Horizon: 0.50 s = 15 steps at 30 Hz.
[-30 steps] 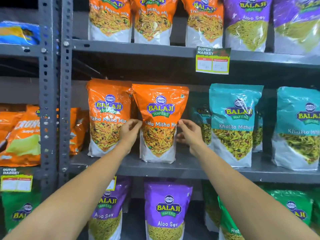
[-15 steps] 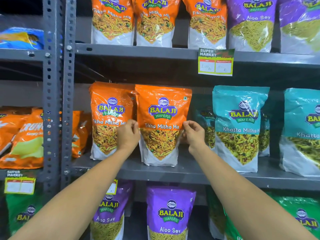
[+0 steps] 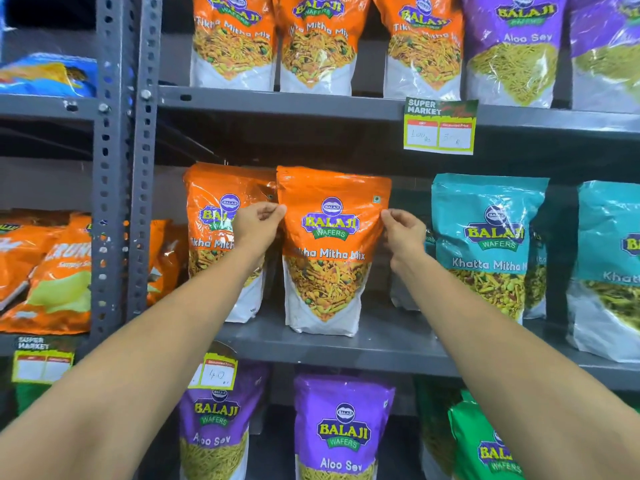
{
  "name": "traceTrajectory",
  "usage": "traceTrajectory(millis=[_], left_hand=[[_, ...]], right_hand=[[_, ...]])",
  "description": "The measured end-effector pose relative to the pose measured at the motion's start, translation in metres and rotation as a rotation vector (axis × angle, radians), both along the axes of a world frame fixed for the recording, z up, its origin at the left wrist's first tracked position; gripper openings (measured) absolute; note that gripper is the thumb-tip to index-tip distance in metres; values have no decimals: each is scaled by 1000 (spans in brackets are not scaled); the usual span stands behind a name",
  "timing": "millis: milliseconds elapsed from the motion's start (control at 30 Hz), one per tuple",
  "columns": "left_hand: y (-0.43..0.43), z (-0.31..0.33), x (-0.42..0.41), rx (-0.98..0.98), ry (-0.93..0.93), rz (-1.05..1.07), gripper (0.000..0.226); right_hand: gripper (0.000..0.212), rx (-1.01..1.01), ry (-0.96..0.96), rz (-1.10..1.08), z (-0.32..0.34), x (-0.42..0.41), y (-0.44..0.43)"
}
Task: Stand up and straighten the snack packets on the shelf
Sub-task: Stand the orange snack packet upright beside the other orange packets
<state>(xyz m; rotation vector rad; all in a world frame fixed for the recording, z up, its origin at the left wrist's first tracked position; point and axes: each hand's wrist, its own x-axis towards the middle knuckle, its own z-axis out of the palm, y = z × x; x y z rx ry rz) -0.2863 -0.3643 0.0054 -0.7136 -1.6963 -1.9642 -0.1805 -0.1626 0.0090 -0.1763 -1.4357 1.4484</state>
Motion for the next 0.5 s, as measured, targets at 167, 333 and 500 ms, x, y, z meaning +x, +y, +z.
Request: traceTrajectory(millis=[167, 333, 500], left_hand=[[-2, -25, 1, -41, -62, -128, 16], [2, -84, 4, -85, -102, -78, 9], [1, -100, 6, -121, 76, 34, 10]], right_hand=[[13, 24, -32, 151, -23, 4, 7], [15, 107, -207, 276, -91, 9, 19], [15, 127, -247, 242, -103, 9, 15]])
